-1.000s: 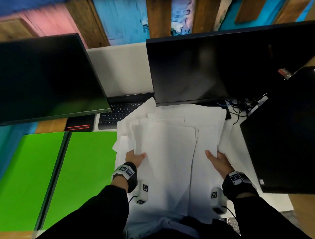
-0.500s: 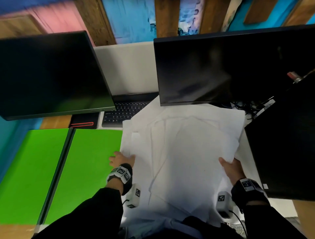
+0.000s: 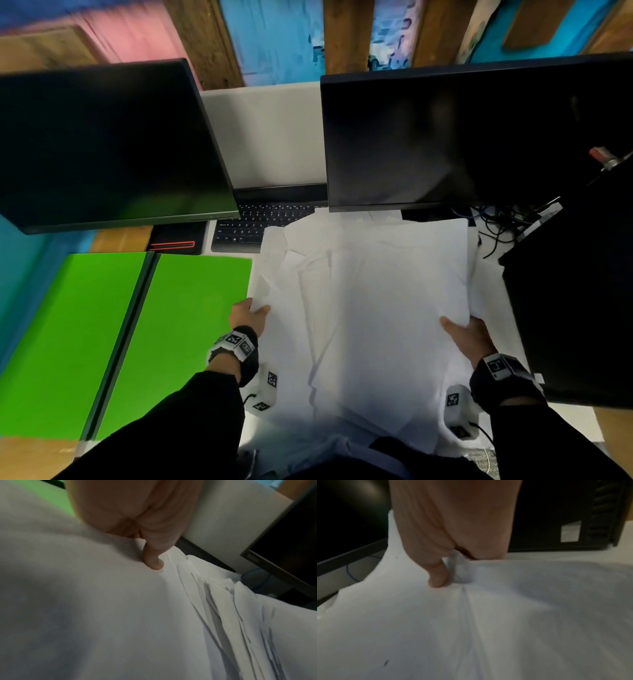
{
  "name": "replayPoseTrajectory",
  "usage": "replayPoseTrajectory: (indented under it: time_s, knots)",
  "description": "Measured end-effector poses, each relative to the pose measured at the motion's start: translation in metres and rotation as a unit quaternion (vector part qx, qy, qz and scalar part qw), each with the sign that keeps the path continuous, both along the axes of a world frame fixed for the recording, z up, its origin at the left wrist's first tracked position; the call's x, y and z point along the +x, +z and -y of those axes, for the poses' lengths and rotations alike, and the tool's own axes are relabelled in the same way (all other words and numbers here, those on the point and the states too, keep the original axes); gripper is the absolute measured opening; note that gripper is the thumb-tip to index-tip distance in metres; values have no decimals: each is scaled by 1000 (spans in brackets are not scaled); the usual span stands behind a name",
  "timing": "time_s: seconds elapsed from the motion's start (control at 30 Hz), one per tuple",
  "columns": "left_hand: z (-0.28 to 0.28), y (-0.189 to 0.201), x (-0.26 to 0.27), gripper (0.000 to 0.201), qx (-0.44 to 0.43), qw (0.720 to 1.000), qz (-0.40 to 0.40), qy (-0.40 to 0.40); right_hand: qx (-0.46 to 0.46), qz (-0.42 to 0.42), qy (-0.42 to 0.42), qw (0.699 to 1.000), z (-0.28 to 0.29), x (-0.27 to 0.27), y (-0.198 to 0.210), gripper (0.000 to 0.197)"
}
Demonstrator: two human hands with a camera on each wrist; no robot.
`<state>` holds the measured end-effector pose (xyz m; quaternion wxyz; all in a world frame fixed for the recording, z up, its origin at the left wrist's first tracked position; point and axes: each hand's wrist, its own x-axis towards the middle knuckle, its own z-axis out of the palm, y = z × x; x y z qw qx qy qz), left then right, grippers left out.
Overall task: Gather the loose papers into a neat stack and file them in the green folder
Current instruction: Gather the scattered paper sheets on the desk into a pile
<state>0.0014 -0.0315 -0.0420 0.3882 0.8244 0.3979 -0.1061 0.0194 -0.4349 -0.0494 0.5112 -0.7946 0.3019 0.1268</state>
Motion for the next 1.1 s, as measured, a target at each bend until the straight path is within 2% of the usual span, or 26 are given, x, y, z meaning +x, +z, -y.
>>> replayPoseTrajectory:
  time_s: [0.07, 0.13, 0.2, 0.3, 0.37, 0.43, 0.47, 0.57, 0.7, 0.8, 0.87, 0.9, 1.0, 1.1]
  knots:
    - [7, -7, 1, 55, -19, 1000, -7, -8, 21, -34, 45, 998, -1, -1, -2, 44]
    - [15, -9, 1, 56, -21, 1000, -5, -5, -2, -62, 92, 994, 0, -2, -4, 48]
    - [19, -8, 0, 53, 18, 1000, 7, 5, -37, -59, 110, 991, -1, -1, -2, 44]
    - [22, -5, -2, 48, 110, 993, 51, 2, -89, -18, 88, 992, -2, -3, 0, 39]
    - [31, -7, -3, 44, 75, 995, 54, -30, -76, -10, 58, 995, -4, -5, -1, 36]
    - [44, -8, -7, 46, 12, 998, 12, -52, -47, -6, 20, 999, -5, -8, -6, 28]
    - [51, -7, -9, 48, -21, 999, -3, -48, -22, -8, 0, 1000, -6, -9, -6, 25]
    - [64, -11, -8, 53, -123, 992, 17, -21, 19, -11, -20, 1000, -10, -9, -1, 28]
    - [72, -7, -2, 76, -191, 981, 25, -23, 90, -33, -44, 994, -8, -6, -4, 40]
    - [75, -1, 0, 88, -245, 968, 22, -42, 128, -94, 7, 987, -3, -4, 0, 62]
    - [77, 2, 1, 79, -238, 968, 14, -75, 130, -83, 45, 987, -6, -1, 7, 50]
    - [77, 0, 3, 73, -224, 970, 21, -87, 137, -45, 48, 988, -9, 0, 12, 43]
    - [77, 5, 7, 59, -192, 976, 55, -83, 149, 54, 8, 987, -19, 2, 22, 36]
    - [68, 9, 13, 52, -196, 978, 49, -60, 144, 37, 25, 989, -29, -4, 17, 33]
